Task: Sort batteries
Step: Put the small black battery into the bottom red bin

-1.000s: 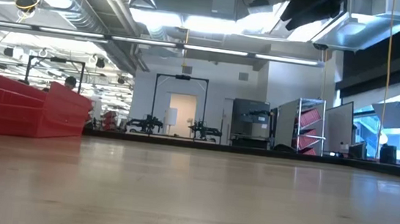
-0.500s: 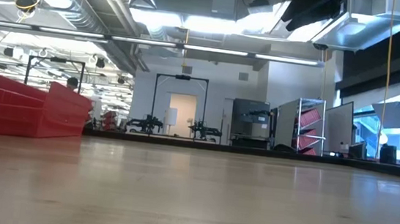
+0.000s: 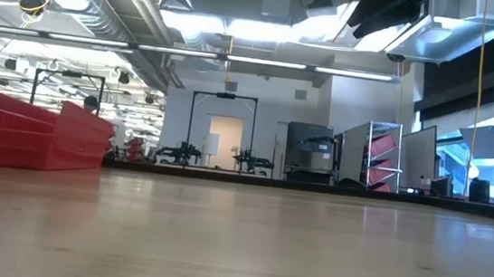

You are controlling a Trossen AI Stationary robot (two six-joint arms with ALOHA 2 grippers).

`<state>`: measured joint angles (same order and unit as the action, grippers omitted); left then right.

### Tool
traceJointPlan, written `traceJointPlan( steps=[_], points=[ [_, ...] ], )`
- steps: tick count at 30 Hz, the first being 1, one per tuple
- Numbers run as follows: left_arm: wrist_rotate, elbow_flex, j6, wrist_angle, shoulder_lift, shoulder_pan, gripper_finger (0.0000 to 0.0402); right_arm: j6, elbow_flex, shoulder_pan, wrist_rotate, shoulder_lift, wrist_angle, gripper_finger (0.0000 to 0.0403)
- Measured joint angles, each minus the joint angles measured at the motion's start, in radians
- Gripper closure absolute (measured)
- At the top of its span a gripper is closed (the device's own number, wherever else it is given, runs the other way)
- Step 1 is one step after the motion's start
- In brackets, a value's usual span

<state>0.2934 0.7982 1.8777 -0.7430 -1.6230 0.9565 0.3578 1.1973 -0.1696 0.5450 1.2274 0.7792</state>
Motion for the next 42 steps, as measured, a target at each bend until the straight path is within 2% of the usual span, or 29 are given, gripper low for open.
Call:
traceJointPlan(
  steps=[8, 15, 27, 32, 36, 42],
  points=[
    [-0.009, 0.001, -0.004, -0.019, 0.0, -0.007, 0.0387, 0.0, 0.0, 0.0, -0.032, -0.005, 0.0, 0.0137],
    [-0.032, 0.032, -0.086, -0.134, 0.006, -0.054, 0.0389, 0.0, 0.0, 0.0, -0.045, -0.032, 0.0, 0.0137],
    [-0.014, 0.035, -0.236, -0.307, 0.211, -0.19, 0.0386, 0.0, 0.001, 0.0, -0.067, -0.036, 0.008, 0.0137],
    [-0.017, 0.036, -0.305, -0.338, 0.31, -0.296, 0.0387, 0.0, 0.001, 0.0, -0.086, -0.064, 0.009, 0.0137],
    [-0.067, 0.037, -0.386, -0.31, 0.378, -0.418, 0.0391, 0.0, 0.001, 0.0, -0.094, -0.108, 0.008, 0.0137],
    [-0.107, 0.055, -0.653, -0.17, 0.384, -0.64, 0.0393, 0.008, 0.001, 0.0, -0.094, -0.162, 0.008, 0.0137]
  ],
)
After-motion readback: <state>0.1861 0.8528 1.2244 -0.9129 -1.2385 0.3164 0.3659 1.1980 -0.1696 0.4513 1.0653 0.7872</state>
